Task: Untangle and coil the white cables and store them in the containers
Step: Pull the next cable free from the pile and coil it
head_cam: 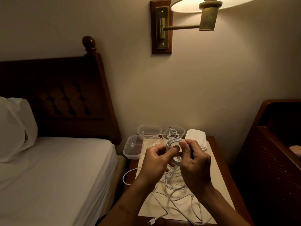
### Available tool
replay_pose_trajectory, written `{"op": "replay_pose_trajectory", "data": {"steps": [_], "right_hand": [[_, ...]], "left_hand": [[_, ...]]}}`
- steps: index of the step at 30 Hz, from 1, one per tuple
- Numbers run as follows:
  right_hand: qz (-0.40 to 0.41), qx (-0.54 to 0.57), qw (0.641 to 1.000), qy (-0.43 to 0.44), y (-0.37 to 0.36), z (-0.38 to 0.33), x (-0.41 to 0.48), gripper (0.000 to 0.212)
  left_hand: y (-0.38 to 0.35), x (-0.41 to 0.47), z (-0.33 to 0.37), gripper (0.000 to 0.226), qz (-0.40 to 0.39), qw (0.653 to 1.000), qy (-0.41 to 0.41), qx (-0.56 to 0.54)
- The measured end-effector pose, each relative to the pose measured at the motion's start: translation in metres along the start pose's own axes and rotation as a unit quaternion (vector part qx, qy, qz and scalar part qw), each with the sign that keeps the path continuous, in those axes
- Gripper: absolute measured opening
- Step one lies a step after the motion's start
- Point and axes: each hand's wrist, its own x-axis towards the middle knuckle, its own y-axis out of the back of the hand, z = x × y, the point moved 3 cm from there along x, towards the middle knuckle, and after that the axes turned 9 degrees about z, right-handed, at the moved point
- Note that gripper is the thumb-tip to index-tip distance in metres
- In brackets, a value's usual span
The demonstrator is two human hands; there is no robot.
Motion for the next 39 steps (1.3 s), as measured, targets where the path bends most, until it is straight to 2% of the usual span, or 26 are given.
{"op": "replay_pose_trajectory", "data": {"steps": [2, 6, 8, 10, 13, 15, 18, 21, 27, 31, 35, 39], "right_hand": [[-0.026, -0.026, 0.999, 0.014, -0.001, 0.002, 0.002, 0.011], [-0.018, -0.026, 0.999, -0.001, -0.003, -0.003, 0.004, 0.01], [-0.006, 0.017, 0.998, -0.064, -0.003, -0.004, 0.002, 0.013], [0.004, 0.06, 0.988, -0.139, -0.004, -0.002, 0.0, 0.016], [0.005, 0.138, 0.964, -0.228, -0.003, -0.003, 0.001, 0.016], [-0.023, 0.173, 0.953, -0.248, 0.0, -0.008, 0.005, 0.016], [-0.09, 0.202, 0.933, -0.282, 0.005, -0.013, 0.011, 0.015], [-0.12, 0.191, 0.923, -0.31, 0.009, -0.008, 0.013, 0.013], [-0.182, 0.114, 0.935, -0.284, 0.011, 0.003, 0.002, 0.017], [-0.297, 0.073, 0.908, -0.286, 0.019, 0.003, 0.002, 0.031], [-0.378, -0.082, 0.904, -0.183, 0.025, 0.008, 0.007, 0.044], [-0.427, -0.121, 0.887, -0.128, 0.032, 0.007, 0.013, 0.054]], "left_hand": [[0.001, -0.002, 0.0, 0.021, -0.01, 1.0, -0.018, 0.002], [0.001, 0.006, -0.001, 0.012, 0.063, 0.988, -0.095, 0.1], [-0.001, 0.01, 0.001, 0.01, 0.057, 0.983, -0.099, 0.147], [-0.003, 0.013, 0.002, 0.013, 0.036, 0.984, -0.062, 0.163], [-0.005, 0.009, 0.006, 0.015, -0.045, 0.998, 0.011, 0.048], [-0.003, 0.005, 0.007, 0.018, -0.073, 0.997, -0.018, -0.007], [0.007, -0.001, 0.004, 0.019, -0.072, 0.995, -0.067, -0.021], [0.018, -0.006, -0.002, 0.032, -0.114, 0.989, -0.091, -0.038], [0.02, -0.007, -0.005, 0.021, -0.14, 0.987, -0.071, -0.034], [0.027, -0.002, -0.005, 0.012, -0.161, 0.984, -0.073, -0.03], [0.028, -0.001, -0.007, 0.009, -0.169, 0.982, -0.082, -0.007], [0.04, -0.001, -0.006, 0.013, -0.208, 0.975, -0.077, 0.014]]}}
